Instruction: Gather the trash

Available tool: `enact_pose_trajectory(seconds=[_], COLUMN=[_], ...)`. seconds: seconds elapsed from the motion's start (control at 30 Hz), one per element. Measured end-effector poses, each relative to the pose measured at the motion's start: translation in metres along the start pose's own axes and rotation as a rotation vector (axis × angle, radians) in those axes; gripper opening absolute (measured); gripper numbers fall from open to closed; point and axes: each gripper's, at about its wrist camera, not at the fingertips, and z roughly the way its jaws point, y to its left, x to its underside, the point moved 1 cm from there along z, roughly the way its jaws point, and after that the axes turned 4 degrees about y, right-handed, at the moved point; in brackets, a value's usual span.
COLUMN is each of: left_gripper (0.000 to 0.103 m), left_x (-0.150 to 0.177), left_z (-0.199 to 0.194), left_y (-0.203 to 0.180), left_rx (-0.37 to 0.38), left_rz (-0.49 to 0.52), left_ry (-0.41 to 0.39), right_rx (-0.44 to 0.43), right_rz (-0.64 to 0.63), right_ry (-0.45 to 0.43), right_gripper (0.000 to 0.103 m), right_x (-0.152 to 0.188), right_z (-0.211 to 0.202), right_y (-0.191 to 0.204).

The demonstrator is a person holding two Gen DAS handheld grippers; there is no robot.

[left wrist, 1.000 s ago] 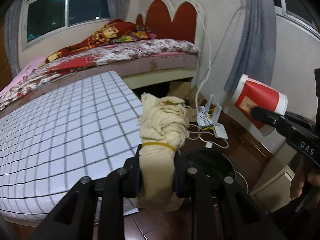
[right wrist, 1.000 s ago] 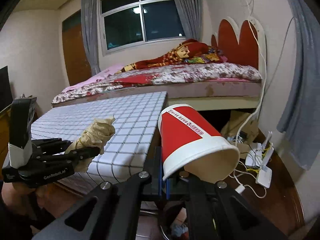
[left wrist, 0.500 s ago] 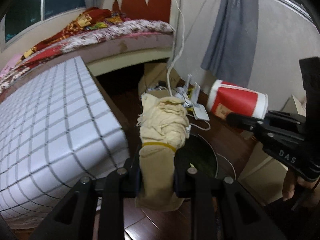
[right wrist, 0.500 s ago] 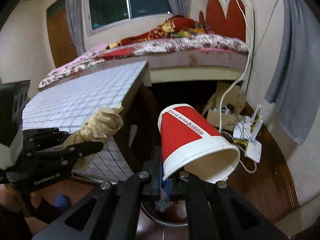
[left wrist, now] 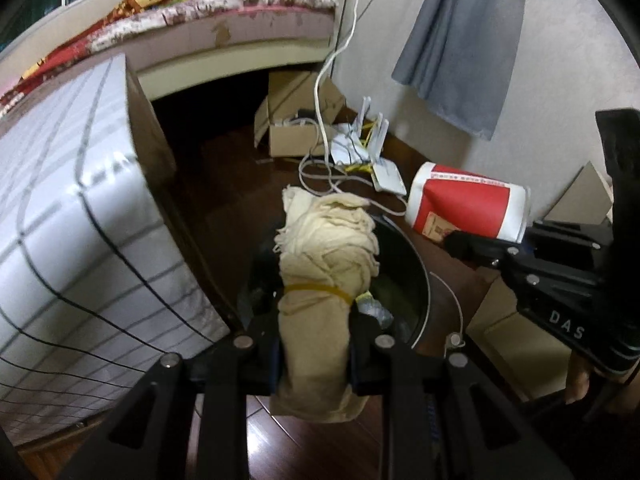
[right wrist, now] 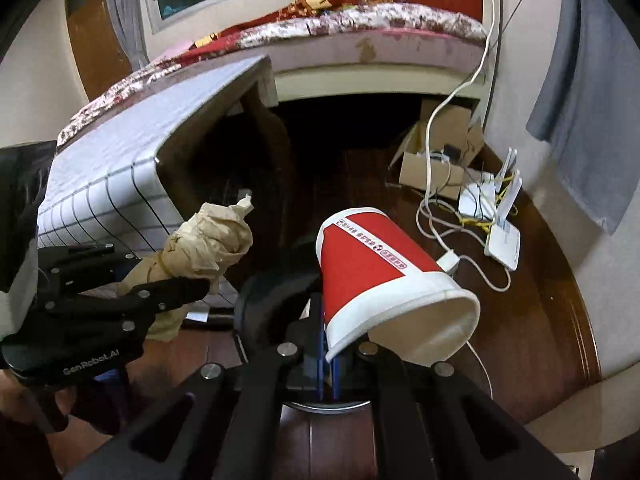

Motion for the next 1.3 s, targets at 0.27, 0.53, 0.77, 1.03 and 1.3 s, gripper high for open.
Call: enact_pose_trajectory(seconds=[0.27,0.53,0.77,1.03,1.3], left_gripper=[0.027,0.027,0.049,0.097,0.099], left_x=[0.002,0.005,0.005,0.015,0.020], left_z=[0.030,0.046,0.062,0.072,0.063], left_y=[-0.001,0.007,0.012,0.027,0.026], left_rx=[0.019,0.030,0.094,0.023,-0.041], left_rz=[-0.032,-0.049,-0.084,-0.157,-0.132], left_ry=[0.048,0.070,0.078,0.092,0.076], right_rx=[-0.003,-0.014,-0.016,0.080,0.112], right_rz=[-0.010,-0.027,-0.042,-0.002,-0.023], right_ry=[0.093,0.156,0.219,0.256,0.256], right_gripper=[0.003,0.003,0.004,0.086,0.102], right_x=[0.001,0.004,0.011,0.029,0.028], right_z=[0.037,0.062,0.088,0.096,0.093], right_y=[-0.007,-0.009,-0.013,-0.040,-0.034])
